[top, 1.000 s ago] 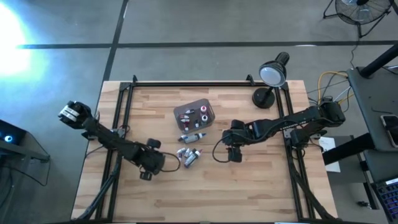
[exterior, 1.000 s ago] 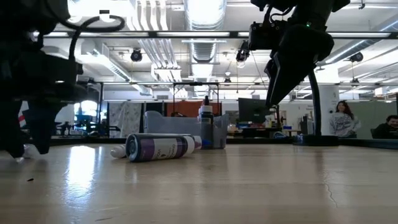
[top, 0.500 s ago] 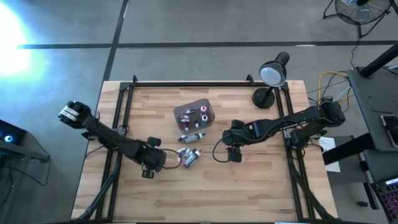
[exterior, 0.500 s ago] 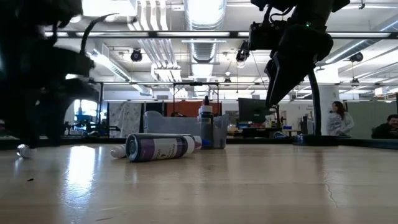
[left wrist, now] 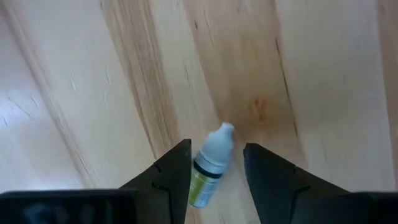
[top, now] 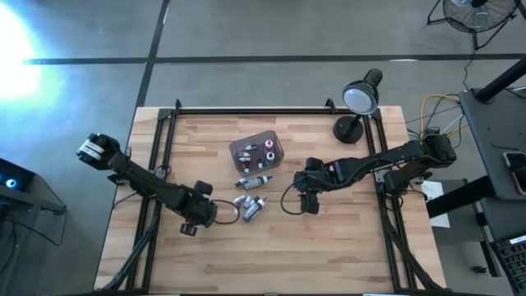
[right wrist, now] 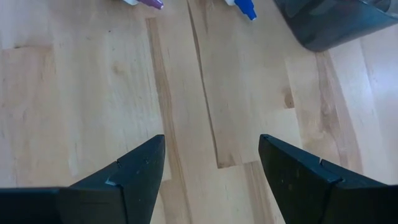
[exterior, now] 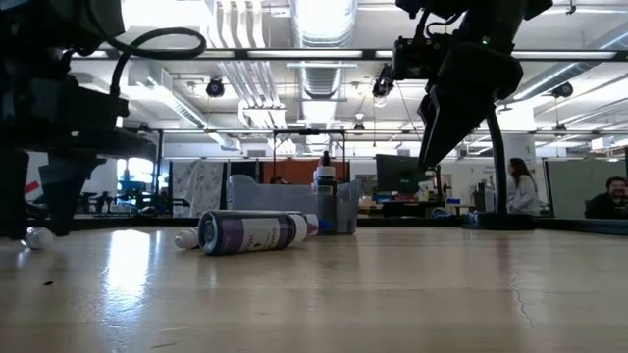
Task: Pick & Place food coloring
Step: Put the small green food coloring bottle into the gray bin
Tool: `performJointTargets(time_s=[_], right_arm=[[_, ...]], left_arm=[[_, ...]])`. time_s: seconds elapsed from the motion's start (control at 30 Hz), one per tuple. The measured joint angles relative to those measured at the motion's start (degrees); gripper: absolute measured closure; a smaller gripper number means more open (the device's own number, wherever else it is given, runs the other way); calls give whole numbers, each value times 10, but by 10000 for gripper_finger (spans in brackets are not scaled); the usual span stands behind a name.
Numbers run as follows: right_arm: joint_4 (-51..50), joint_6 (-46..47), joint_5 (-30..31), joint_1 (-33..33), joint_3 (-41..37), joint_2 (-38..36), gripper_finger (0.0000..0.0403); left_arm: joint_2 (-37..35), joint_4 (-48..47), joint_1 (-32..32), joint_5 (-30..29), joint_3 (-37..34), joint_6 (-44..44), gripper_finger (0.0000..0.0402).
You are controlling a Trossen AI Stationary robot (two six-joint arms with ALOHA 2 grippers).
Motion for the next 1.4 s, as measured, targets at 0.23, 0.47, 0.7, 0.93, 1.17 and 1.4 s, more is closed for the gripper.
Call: performJointTargets(time_s=[0.23,0.47,0.7,0.93,1.17,1.4], right_arm=[[0,0,1,0,-1,0,149],[0,0,1,0,-1,0,149],[0,0,1,0,-1,0,149],[0,0,1,0,-3,0,149],[0,9,1,0,-3,0,149],[3,47,50,0,-3,-27,164]], left_arm=[[0,9,0,1,-16,25,276],[0,9,1,13,-24,35,282],[1,29,1,11,-25,32,319],[1,37,1,15,-25,26,326],[-1,43,12,15,-9,-45,327],[-49,84,75,-119,35,-179,327]])
